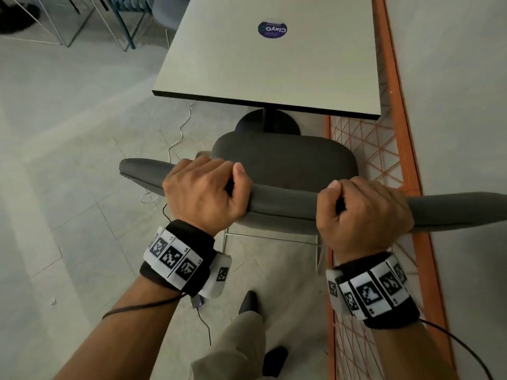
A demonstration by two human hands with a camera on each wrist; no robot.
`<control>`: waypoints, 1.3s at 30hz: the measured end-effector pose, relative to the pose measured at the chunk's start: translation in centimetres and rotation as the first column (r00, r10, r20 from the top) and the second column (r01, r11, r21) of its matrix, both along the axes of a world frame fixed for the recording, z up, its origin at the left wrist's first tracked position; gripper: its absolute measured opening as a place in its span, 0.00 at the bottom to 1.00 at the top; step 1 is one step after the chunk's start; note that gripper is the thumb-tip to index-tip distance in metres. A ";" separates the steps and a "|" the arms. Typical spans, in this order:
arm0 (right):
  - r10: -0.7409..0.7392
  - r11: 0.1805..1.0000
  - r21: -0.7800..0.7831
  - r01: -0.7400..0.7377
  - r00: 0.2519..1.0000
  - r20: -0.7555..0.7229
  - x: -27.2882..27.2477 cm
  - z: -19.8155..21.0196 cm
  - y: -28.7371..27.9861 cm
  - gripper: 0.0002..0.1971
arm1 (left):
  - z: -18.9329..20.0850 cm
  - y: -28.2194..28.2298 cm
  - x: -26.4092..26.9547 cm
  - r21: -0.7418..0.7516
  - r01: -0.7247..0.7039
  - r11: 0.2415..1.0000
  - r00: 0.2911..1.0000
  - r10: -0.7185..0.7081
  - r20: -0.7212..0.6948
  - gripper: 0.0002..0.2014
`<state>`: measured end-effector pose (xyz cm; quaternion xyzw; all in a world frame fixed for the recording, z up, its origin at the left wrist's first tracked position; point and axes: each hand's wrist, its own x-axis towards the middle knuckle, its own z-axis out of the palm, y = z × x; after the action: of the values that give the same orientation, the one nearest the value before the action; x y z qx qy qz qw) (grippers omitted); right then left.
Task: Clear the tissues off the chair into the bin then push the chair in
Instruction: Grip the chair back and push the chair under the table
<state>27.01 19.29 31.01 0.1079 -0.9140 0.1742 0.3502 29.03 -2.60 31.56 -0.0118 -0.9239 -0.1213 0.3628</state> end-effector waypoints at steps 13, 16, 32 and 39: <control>0.012 0.999 -0.042 -0.013 0.999 -0.036 -14.2 -0.1 0.2 0.20 | 0.0 0.3 -12.9 -0.004 0.002 1.000 1.000 -0.002 -0.021 0.22; 0.009 0.999 -0.033 -0.011 0.998 -0.059 -15.1 -0.2 0.9 0.20 | -0.3 0.8 -13.5 0.003 0.031 1.000 0.998 -0.031 -0.057 0.20; 0.031 0.998 -0.048 -0.030 0.999 0.012 -14.8 -0.6 0.7 0.19 | -0.1 0.6 -13.4 -0.035 0.050 0.998 0.997 -0.052 -0.060 0.19; 0.012 0.999 -0.031 -0.009 0.994 0.111 -15.6 0.8 0.2 0.19 | 0.2 0.1 -14.2 -0.086 0.027 0.996 0.997 -0.033 -0.069 0.19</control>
<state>11.40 19.46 31.79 0.0973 -0.9288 0.1958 0.2993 14.87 -2.48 31.71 -0.0455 -0.9145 -0.0869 0.3925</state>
